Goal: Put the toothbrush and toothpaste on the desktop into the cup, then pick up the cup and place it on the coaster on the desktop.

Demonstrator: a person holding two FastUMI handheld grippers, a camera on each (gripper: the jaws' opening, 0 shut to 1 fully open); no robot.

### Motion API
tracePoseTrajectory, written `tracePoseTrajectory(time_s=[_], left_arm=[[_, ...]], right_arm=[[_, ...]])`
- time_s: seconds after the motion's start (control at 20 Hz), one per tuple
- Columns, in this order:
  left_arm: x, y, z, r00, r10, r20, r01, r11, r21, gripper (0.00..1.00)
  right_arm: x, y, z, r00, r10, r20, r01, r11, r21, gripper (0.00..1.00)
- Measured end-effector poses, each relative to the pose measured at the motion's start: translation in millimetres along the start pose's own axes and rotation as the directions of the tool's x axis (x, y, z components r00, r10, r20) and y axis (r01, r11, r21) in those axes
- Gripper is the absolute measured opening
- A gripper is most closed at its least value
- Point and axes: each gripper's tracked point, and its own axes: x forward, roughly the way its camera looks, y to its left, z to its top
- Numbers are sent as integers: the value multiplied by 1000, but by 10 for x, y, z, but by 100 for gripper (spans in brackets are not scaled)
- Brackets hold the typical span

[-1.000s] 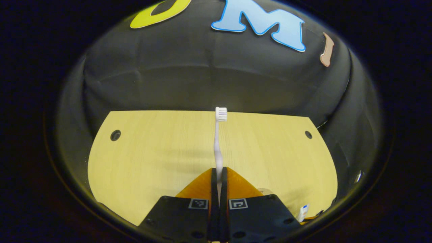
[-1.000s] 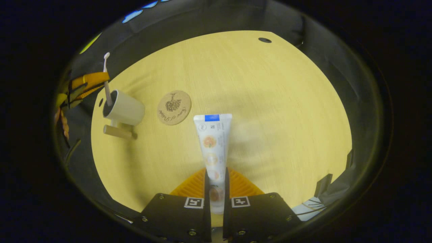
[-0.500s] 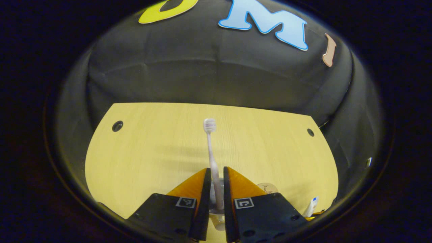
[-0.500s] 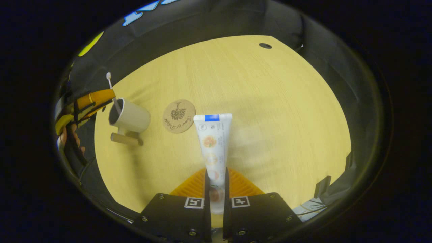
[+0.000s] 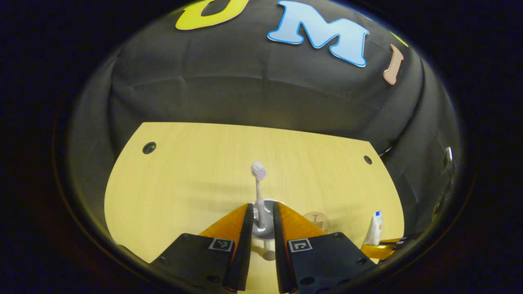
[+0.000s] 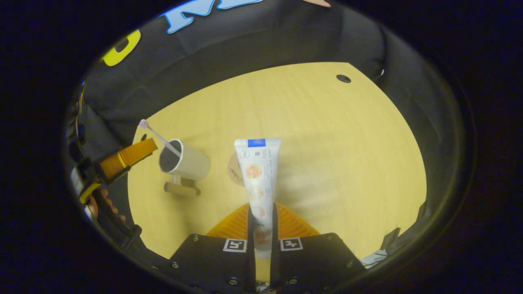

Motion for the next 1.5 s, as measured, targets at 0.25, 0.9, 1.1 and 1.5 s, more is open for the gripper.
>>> tracePoseTrajectory(time_s=[0.25,0.9,1.1,1.5], left_arm=[[-230,327,-94,999,32,-1,-32,999,-18,36],[-924,1550,-458,981,190,-27,-192,975,-113,35],[-1108,1888,-598,969,241,-42,-245,957,-153,35],[-1514,2308,-827,944,322,-67,-329,921,-210,35]], right_arm=[[26,425,307,998,49,33,-48,998,-43,15],[349,1417,996,981,151,118,-155,988,24,15],[465,1589,1134,976,157,151,-162,987,19,15],[665,1795,1318,942,160,295,-138,986,-93,15]])
